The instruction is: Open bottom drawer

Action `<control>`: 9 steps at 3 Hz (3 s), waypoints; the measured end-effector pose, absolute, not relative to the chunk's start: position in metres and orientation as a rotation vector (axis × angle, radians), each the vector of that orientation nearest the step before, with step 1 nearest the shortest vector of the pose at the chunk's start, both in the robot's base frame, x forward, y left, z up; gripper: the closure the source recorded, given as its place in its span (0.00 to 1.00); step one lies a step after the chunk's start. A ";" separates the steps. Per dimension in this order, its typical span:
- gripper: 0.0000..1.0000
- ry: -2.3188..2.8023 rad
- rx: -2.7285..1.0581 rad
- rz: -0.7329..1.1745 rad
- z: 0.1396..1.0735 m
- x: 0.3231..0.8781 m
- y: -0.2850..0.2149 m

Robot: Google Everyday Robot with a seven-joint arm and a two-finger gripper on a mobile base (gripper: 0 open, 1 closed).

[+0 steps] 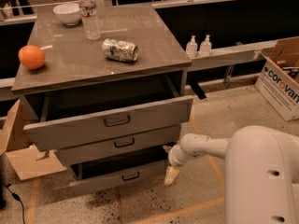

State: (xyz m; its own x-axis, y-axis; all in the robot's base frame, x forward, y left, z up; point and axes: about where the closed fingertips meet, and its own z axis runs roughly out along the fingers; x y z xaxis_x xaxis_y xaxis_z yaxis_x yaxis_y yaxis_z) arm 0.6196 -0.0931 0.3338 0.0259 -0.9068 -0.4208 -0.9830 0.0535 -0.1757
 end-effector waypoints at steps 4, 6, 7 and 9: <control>0.00 1.938 -1.987 0.344 0.240 0.642 -0.055; 0.00 1.907 -2.046 0.344 0.217 0.662 -0.046; 0.00 1.912 -2.061 0.360 0.204 0.667 -0.042; 0.36 1.921 -2.054 0.405 0.187 0.670 -0.037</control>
Offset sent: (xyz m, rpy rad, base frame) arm 0.0348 0.0378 -0.0746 -0.0234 0.0740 0.0287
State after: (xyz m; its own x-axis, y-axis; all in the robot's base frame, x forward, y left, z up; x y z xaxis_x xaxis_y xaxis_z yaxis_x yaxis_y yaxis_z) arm 0.6702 -0.0369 0.1871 0.0665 -0.9135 -0.4013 -0.9978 -0.0614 -0.0256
